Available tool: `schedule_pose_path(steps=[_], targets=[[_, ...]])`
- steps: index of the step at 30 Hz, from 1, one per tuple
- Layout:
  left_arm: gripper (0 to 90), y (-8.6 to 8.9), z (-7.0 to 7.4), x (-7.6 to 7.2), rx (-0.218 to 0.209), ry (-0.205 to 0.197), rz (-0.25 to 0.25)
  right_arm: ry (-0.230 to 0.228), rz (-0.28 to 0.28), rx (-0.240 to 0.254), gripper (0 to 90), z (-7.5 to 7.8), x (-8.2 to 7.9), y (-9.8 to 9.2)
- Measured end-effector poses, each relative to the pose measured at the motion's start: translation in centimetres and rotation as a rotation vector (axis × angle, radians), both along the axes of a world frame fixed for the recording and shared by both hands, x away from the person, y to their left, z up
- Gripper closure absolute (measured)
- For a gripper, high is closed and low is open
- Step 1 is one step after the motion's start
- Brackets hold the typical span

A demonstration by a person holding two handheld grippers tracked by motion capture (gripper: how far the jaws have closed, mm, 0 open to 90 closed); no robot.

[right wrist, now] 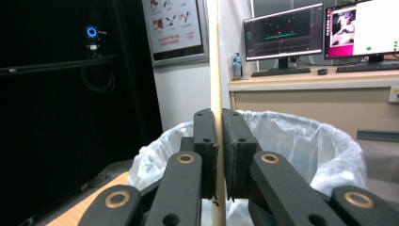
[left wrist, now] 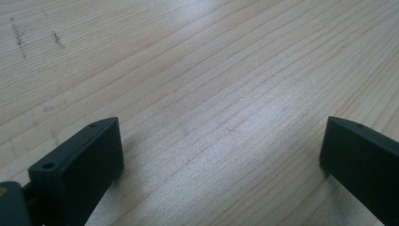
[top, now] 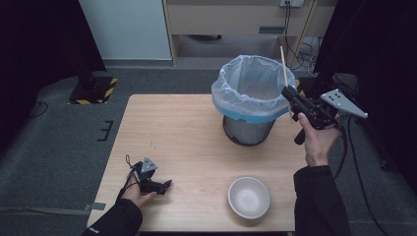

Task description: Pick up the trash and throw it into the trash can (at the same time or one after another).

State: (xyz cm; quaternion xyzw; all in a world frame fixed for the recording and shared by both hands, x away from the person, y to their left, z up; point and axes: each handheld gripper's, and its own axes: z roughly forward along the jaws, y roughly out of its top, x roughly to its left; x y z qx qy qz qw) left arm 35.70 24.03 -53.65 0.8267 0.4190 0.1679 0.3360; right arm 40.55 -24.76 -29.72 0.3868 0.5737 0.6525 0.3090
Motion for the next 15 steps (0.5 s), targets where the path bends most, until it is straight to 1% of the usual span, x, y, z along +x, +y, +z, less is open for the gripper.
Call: schedule_pose_path(steps=[9, 12, 15], targets=[[0.0, 0.0, 0.0, 0.0, 0.000, 0.000, 0.000, -0.015, -0.006, 0.014, 85.6, 1.1, 1.1, -0.1], [0.0, 0.0, 0.0, 0.0, 0.000, 0.000, 0.000, -0.020, -0.005, 0.020, 85.6, 1.6, 1.5, 0.0], [0.0, 0.0, 0.0, 0.0, 0.000, 0.000, 0.000, -0.027, -0.003, 0.014, 85.6, 1.8, 2.0, 0.4]])
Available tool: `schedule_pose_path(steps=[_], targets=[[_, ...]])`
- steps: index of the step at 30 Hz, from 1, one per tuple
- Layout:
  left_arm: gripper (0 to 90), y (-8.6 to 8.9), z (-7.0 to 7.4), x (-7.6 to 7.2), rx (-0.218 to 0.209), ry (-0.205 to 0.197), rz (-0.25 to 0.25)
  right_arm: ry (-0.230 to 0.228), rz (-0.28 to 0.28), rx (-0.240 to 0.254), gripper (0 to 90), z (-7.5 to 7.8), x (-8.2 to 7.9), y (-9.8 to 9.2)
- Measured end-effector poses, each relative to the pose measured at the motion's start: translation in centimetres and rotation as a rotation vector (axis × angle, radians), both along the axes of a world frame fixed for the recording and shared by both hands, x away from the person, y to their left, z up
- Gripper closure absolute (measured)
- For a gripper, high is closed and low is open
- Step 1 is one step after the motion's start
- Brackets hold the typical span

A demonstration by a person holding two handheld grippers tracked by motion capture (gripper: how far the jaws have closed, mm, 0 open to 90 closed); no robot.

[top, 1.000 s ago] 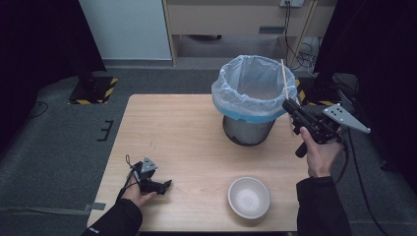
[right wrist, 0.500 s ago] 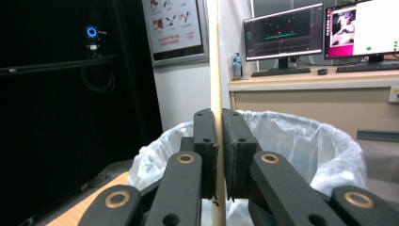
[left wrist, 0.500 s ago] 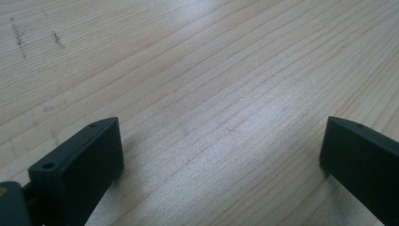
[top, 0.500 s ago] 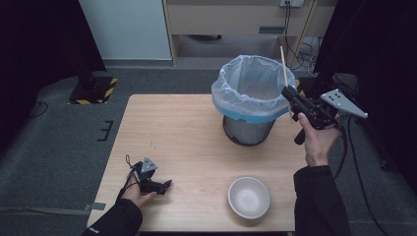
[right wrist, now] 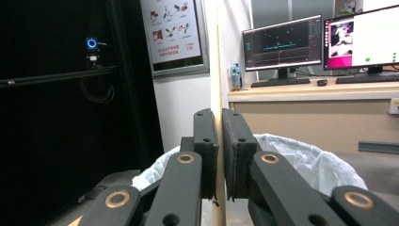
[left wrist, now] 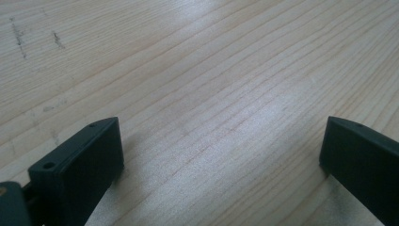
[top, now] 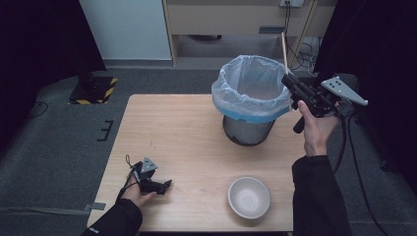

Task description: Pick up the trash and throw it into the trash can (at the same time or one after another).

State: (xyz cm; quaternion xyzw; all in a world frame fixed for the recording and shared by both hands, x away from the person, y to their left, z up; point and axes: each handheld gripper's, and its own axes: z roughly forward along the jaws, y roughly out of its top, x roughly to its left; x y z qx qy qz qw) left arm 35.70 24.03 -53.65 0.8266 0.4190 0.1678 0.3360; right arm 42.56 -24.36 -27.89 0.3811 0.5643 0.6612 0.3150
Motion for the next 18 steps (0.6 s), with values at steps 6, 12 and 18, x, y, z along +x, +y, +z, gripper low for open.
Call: schedule_pose_path(steps=[6, 12, 18], targets=[[0.0, 0.0, 0.0, 0.0, 0.000, 0.000, 0.000, 0.004, 0.001, -0.013, 85.6, 0.0, 1.1, 0.9], [0.0, 0.0, 0.0, 0.0, 0.000, 0.000, 0.000, 0.011, -0.003, -0.022, 85.6, -0.1, 2.1, 1.4], [0.0, 0.0, 0.0, 0.0, 0.000, 0.000, -0.001, 0.006, -0.005, -0.018, 85.6, 0.1, 2.4, 1.7]])
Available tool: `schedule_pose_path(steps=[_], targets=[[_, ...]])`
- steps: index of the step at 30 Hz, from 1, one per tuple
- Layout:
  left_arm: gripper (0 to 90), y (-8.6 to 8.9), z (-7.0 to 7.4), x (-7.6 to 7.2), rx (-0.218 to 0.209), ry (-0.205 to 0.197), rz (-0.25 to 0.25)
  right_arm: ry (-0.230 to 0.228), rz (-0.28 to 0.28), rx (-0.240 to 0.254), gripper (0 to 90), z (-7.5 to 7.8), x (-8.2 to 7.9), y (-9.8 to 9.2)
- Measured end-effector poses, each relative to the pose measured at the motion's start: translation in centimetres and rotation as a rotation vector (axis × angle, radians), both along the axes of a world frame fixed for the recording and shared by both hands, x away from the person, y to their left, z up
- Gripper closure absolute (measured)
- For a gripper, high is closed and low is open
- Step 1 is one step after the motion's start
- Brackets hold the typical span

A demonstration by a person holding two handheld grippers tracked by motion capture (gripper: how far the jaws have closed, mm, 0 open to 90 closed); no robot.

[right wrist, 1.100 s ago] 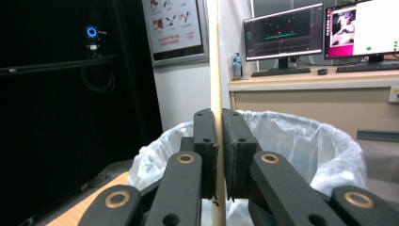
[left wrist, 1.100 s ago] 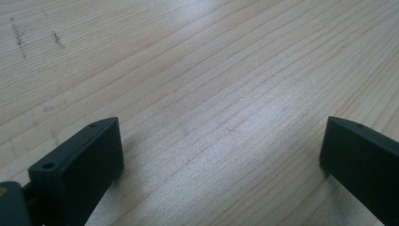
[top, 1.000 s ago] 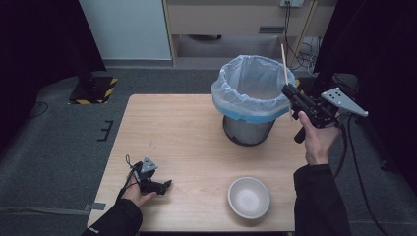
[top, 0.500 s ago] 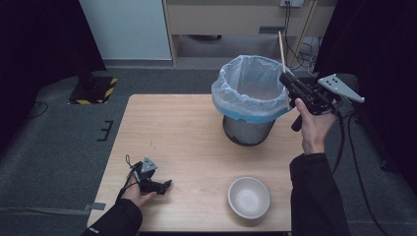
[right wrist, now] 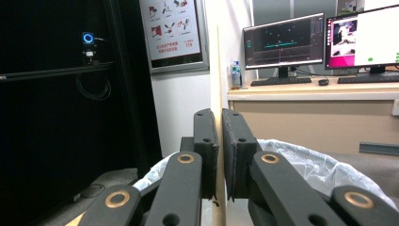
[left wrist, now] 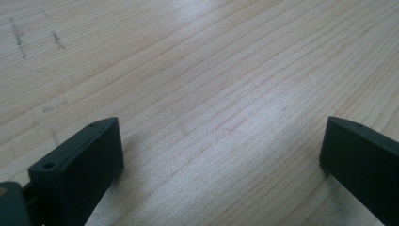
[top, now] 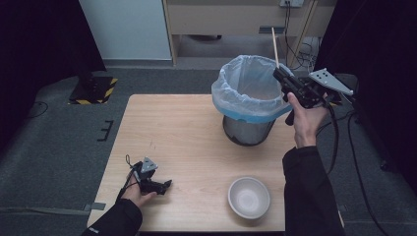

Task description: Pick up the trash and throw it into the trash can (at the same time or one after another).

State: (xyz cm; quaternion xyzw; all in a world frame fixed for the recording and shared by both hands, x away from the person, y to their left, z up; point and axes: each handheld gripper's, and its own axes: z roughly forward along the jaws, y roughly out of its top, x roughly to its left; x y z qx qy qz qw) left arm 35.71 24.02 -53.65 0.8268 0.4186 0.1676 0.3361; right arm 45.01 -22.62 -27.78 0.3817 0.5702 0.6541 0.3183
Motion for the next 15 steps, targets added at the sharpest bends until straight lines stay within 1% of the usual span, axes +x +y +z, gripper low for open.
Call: schedule_pose_path(steps=[3, 5, 6, 8, 10, 15], targets=[[0.0, 0.0, 0.0, 0.0, 0.000, 0.000, 0.000, -0.005, -0.007, -0.004, 85.6, 0.2, 0.3, 0.1], [0.0, 0.0, 0.0, 0.0, 0.000, 0.000, 0.000, -0.010, -0.016, -0.005, 85.6, 0.3, 0.8, 0.1], [0.0, 0.0, 0.0, 0.0, 0.000, 0.000, 0.000, -0.010, -0.016, -0.005, 85.6, 0.3, 0.8, 0.1], [0.0, 0.0, 0.0, 0.0, -0.002, -0.001, 0.002, -0.007, -0.023, 0.003, 85.6, 0.4, 1.3, 0.1], [0.0, 0.0, 0.0, 0.0, -0.004, -0.001, 0.002, -0.006, -0.030, -0.002, 85.6, 0.5, 1.7, 0.2], [0.0, 0.0, 0.0, 0.0, -0.003, -0.002, 0.001, -0.011, -0.028, -0.011, 85.6, 0.9, 2.5, 0.5]])
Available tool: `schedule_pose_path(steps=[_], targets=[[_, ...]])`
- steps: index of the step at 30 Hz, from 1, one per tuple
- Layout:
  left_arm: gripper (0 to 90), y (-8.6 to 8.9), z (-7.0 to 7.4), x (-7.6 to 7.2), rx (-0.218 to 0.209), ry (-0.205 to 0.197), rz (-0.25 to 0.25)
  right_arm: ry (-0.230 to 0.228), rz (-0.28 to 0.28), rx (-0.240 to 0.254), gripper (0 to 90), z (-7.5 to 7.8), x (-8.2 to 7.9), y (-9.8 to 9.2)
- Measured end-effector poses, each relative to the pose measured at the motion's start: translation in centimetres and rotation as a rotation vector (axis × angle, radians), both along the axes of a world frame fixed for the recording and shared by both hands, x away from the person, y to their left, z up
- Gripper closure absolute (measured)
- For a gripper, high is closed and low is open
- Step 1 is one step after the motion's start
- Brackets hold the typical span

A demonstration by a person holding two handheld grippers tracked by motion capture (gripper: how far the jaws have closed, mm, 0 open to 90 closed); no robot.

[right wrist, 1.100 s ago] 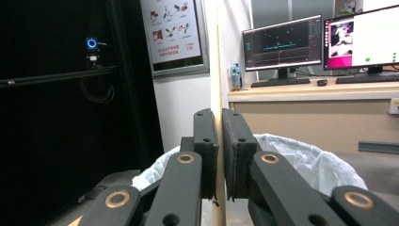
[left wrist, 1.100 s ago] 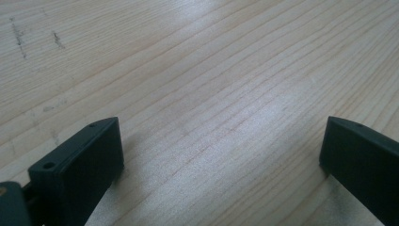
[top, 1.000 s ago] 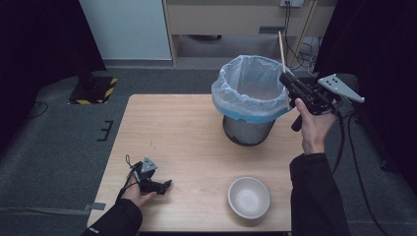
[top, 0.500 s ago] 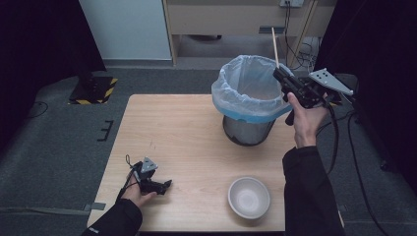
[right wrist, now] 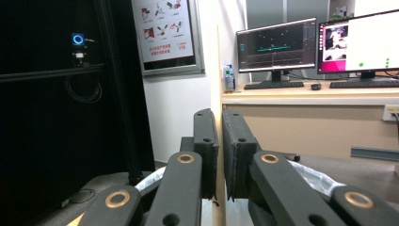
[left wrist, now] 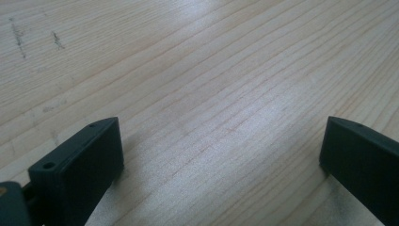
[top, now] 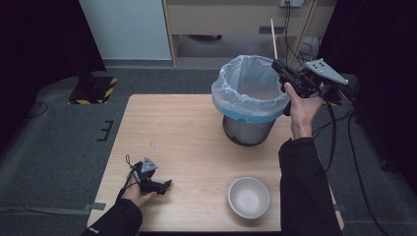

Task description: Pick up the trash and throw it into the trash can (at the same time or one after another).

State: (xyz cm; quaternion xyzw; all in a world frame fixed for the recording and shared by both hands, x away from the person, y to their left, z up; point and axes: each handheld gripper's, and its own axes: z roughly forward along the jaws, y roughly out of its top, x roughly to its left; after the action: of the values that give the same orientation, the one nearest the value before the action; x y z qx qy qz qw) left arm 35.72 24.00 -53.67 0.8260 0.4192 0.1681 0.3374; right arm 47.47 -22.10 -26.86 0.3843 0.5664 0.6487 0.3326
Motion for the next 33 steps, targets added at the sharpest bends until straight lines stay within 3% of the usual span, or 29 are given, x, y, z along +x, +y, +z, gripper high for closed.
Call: schedule_pose_path(steps=[7, 17, 19, 20, 22, 29, 30, 33], targets=[[0.0, 0.0, 0.0, 0.0, -0.001, -0.001, -0.002, -0.001, -0.013, -0.018, 85.6, 0.6, 1.2, 0.5], [0.0, 0.0, 0.0, 0.1, 0.001, 0.000, -0.005, 0.047, -0.064, -0.040, 84.7, -0.1, 3.0, 0.6], [0.0, 0.0, 0.0, 0.1, 0.001, 0.000, -0.005, 0.053, -0.068, -0.042, 81.4, -0.3, 3.1, 0.5], [0.0, 0.0, 0.0, 0.1, 0.001, 0.000, -0.005, 0.072, -0.053, -0.029, 67.4, -0.7, 3.7, 0.3], [0.0, 0.0, 0.0, 0.1, 0.001, 0.000, -0.005, 0.083, -0.043, -0.026, 59.5, -1.0, 4.1, 0.2], [0.0, 0.0, 0.0, 0.1, 0.001, 0.000, -0.005, 0.069, -0.032, 0.012, 52.0, -0.8, 3.4, -0.8], [0.0, 0.0, 0.0, 0.1, 0.001, 0.000, -0.005, 0.061, -0.021, 0.035, 48.2, -0.3, 2.5, -1.3], [0.0, 0.0, 0.0, 0.1, 0.001, 0.000, -0.005, 0.062, 0.001, 0.028, 45.1, 0.4, 1.1, -1.6]])
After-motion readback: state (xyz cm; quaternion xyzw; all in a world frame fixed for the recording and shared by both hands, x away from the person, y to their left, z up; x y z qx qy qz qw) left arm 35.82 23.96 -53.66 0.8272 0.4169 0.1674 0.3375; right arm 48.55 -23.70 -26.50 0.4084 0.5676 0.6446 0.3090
